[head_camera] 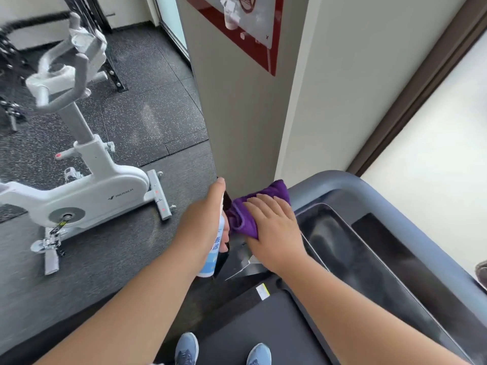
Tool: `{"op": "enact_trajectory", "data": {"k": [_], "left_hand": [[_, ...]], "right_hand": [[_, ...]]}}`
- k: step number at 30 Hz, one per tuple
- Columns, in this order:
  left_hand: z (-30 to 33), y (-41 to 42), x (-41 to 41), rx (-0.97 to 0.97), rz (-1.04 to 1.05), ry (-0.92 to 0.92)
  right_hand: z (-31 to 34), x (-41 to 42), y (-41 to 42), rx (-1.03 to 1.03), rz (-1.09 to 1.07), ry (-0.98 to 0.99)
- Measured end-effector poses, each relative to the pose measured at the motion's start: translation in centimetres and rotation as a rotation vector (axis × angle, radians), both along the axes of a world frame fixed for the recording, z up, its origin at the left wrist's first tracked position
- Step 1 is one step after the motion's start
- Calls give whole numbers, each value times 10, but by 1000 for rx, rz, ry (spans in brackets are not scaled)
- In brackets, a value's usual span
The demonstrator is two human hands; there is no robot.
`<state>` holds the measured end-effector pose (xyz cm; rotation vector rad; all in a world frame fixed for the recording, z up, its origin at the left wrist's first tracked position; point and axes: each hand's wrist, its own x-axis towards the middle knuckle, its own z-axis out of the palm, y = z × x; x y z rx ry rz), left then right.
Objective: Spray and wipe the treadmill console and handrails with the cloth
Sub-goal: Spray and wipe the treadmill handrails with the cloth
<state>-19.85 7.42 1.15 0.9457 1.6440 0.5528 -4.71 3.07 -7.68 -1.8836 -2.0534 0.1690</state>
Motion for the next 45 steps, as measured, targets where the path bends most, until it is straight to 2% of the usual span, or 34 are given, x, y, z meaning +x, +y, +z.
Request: {"op": "enact_trajectory", "data": {"k": [2, 6, 9, 11, 14, 18, 23, 25, 27, 29, 32, 35, 37, 41, 45], "left_hand": [[1, -3, -2, 2, 0, -12], [-2, -12, -6, -14, -13, -14], [-9, -16, -12, -34, 16, -6], [-13, -18, -12, -50, 37, -7], [-16, -21, -5, -63, 41, -22], [-16, -20, 4, -83, 24, -18], [-12, -21, -1, -86, 13, 10], [-13, -23, -4, -87, 14, 24], [-14, -26, -5, -94, 17, 36], [-14, -27, -4, -98, 14, 29], [-18, -27, 2, -91, 13, 2], [-16, -25, 6, -90, 9, -2], [-12, -23, 5, -94, 6, -1], [-13, -27, -3, -98, 4, 25], [-17, -34, -24, -73, 1, 87]], "right_hand": [[1, 38, 8, 16, -50, 8], [9, 113, 27, 50, -287, 50], [12, 92, 37, 22, -420, 77], [8, 46, 27, 42, -374, 47], [-1, -2, 0, 50, -144, 29], [-6, 32, 4, 53, -36, 13], [7, 142, 23, 95, -371, 41], [12, 148, 30, 95, -499, 96], [10, 118, 33, 63, -577, 109], [2, 69, 21, 66, -467, 84], [-10, 9, -5, 47, -131, 25], [-6, 18, -4, 39, 1, -4], [-2, 55, 11, 53, -69, -18], [10, 129, 33, 58, -365, 8], [3, 132, 36, 55, -393, -98]]}}
